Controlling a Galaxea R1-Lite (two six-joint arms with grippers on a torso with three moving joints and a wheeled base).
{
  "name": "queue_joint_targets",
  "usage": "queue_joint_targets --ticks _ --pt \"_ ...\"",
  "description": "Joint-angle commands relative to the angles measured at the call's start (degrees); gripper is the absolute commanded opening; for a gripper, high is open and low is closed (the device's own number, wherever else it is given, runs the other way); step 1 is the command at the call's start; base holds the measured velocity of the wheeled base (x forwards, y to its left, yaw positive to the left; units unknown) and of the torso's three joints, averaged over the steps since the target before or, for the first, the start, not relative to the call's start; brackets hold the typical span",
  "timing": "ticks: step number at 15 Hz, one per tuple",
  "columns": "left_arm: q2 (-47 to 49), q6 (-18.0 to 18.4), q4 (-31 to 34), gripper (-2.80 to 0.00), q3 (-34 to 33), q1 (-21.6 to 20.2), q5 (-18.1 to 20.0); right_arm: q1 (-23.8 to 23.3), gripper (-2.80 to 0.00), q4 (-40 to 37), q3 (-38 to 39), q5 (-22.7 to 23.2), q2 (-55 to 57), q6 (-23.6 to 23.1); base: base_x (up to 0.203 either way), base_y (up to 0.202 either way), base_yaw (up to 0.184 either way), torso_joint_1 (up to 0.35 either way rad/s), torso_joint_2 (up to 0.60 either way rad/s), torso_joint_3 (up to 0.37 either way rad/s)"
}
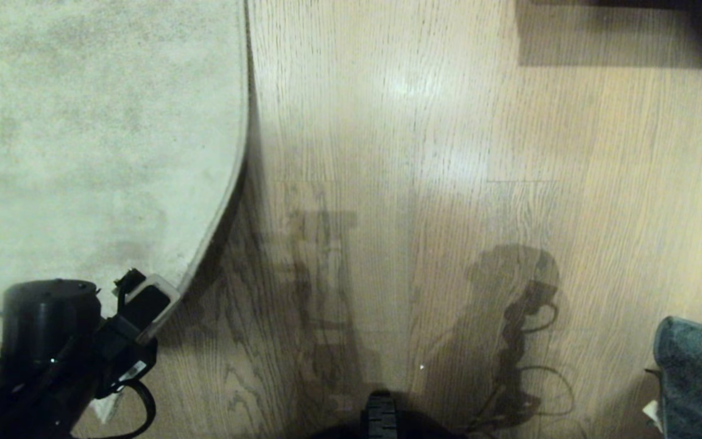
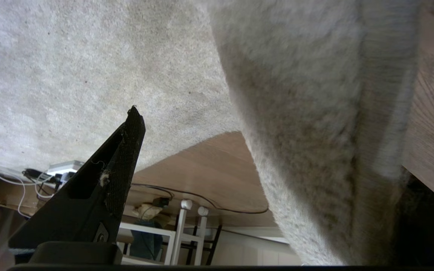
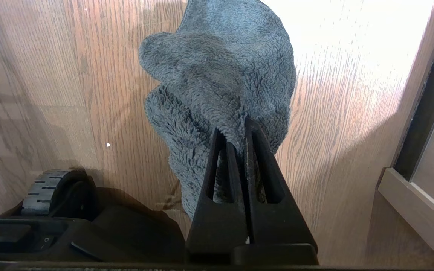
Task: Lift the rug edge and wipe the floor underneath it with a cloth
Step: Lift up the carpet
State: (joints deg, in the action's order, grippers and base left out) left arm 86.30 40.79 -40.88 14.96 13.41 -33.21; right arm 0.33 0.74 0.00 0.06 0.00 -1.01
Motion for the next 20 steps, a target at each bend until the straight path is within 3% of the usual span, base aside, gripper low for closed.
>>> queue_joint_targets --ticks 1,2,3,20 --pt "0.0 0.2 -0.3 0.0 0.0 -0.5 -0.2 0.0 -2.8 0.0 0.0 0.0 0.0 0.0 0.0 0.0 0.0 0.0 0.0 0.0" --pt "0.0 0.2 -0.3 0.0 -0.1 -0.9 -0.1 0.1 -2.8 0.0 0.0 0.0 0.0 0.0 0.0 0.0 0.0 0.0 0.0 0.0" --pt "0.0 0.1 -0.3 -2.8 -0.1 -1.1 -0.1 0.0 -2.8 0.0 0.0 0.0 0.0 0.0 0.0 0.0 0.0 0.0 0.0 0.0" --pt "-0.5 -2.5 -0.2 -2.8 0.9 -4.2 0.0 0.0 -2.8 0.0 0.0 0.0 0.0 0.0 0.0 0.0 0.0 0.0 0.0 0.0"
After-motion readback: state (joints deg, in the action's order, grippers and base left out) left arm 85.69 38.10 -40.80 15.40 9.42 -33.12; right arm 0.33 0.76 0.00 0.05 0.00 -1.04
